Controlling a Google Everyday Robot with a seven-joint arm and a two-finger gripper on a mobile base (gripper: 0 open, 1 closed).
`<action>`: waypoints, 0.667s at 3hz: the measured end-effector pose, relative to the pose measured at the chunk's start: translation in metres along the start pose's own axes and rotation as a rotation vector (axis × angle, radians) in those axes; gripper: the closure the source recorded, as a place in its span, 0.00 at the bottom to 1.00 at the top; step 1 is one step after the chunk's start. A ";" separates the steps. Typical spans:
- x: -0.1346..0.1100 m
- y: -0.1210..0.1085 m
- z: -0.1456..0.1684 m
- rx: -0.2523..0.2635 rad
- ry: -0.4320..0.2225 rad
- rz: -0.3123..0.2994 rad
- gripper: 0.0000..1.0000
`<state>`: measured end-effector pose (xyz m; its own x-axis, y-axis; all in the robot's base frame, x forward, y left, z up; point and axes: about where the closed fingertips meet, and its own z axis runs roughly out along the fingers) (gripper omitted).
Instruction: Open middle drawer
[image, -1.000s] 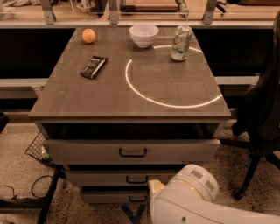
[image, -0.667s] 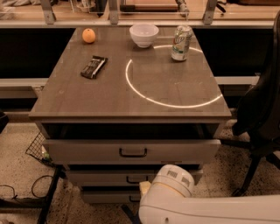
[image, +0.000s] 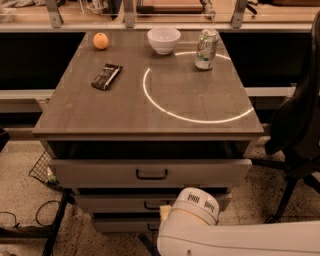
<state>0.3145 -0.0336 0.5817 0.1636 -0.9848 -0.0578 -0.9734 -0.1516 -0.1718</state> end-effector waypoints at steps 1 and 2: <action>-0.005 -0.002 0.011 -0.011 -0.027 0.006 0.00; -0.010 -0.010 0.035 -0.020 -0.069 0.010 0.00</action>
Offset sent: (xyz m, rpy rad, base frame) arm 0.0391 0.0279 -0.0847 0.1220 0.0579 0.0268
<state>0.3286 -0.0196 0.5500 0.1636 -0.9783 -0.1272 -0.9780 -0.1439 -0.1509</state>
